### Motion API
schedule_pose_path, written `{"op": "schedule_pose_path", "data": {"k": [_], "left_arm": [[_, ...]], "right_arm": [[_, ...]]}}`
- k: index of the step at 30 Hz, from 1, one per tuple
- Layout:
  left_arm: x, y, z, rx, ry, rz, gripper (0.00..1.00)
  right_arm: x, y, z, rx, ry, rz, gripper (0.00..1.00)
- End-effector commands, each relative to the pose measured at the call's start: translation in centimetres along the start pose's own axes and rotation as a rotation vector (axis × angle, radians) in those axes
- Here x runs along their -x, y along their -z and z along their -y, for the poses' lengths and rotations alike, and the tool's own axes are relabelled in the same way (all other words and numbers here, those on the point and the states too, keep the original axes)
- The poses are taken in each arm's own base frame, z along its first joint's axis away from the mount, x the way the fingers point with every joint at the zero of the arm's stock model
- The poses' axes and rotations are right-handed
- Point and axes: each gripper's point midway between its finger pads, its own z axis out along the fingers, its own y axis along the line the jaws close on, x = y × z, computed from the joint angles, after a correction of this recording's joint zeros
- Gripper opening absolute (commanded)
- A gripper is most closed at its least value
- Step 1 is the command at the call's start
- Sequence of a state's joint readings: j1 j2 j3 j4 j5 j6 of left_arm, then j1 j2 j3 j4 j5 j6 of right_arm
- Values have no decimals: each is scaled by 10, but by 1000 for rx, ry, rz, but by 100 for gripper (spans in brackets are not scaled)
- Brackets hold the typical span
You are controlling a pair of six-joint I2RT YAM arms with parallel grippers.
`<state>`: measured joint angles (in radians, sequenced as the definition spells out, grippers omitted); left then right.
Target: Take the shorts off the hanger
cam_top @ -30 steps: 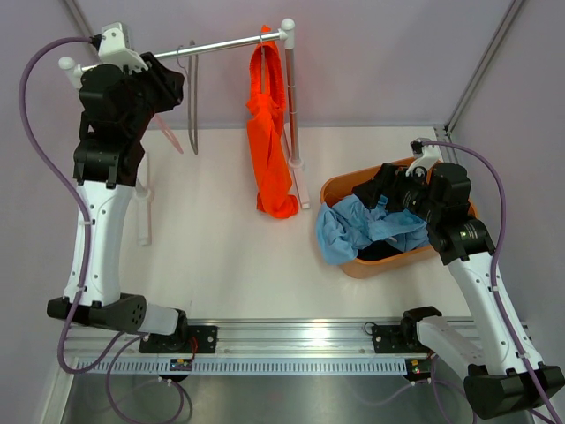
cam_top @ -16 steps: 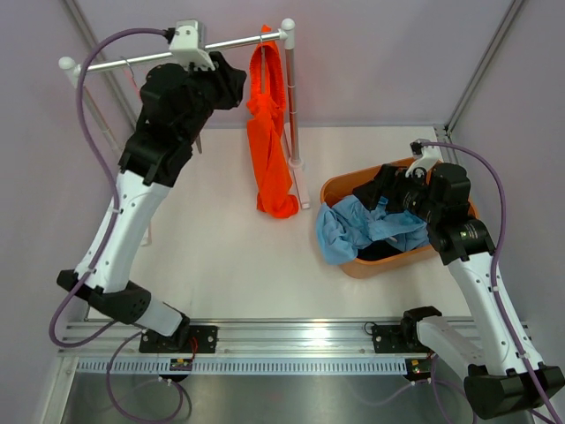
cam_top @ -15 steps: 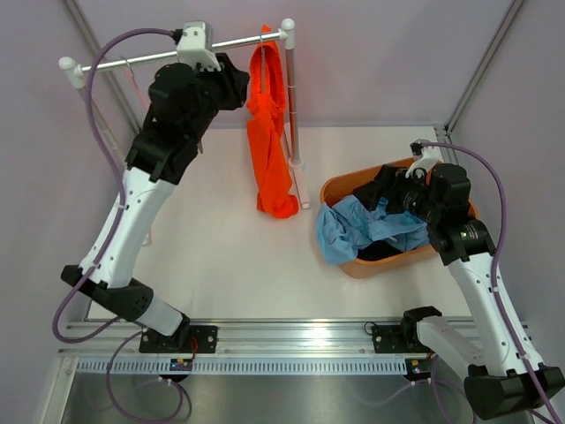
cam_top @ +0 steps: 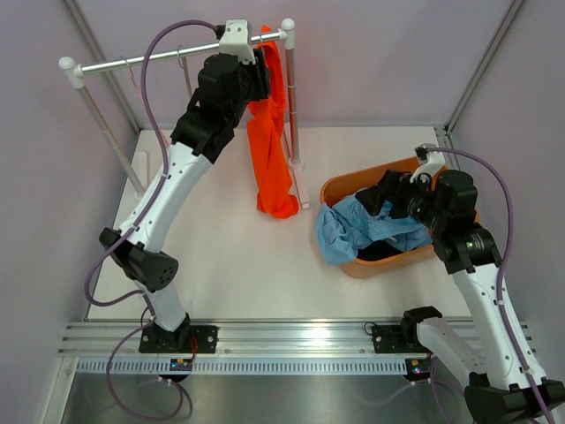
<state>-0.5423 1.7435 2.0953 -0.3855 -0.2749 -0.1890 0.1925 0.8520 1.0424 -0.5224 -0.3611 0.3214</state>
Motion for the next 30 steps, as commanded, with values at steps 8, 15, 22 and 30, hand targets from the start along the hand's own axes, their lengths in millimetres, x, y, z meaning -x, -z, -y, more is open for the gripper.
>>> {"op": "schedule_pose_path", "data": {"k": [8, 15, 22, 30], "left_arm": [[47, -19, -4, 59, -42, 146, 44], [25, -34, -13, 69, -60, 106, 45], [16, -49, -21, 62, -52, 93, 45], [1, -61, -18, 35, -54, 68, 44]], "right_arm": [[-1, 14, -8, 18, 27, 17, 95], [-4, 11, -6, 19, 22, 11, 95], [-5, 11, -3, 8, 23, 9, 96], [-8, 8, -1, 3, 16, 0, 95]]}}
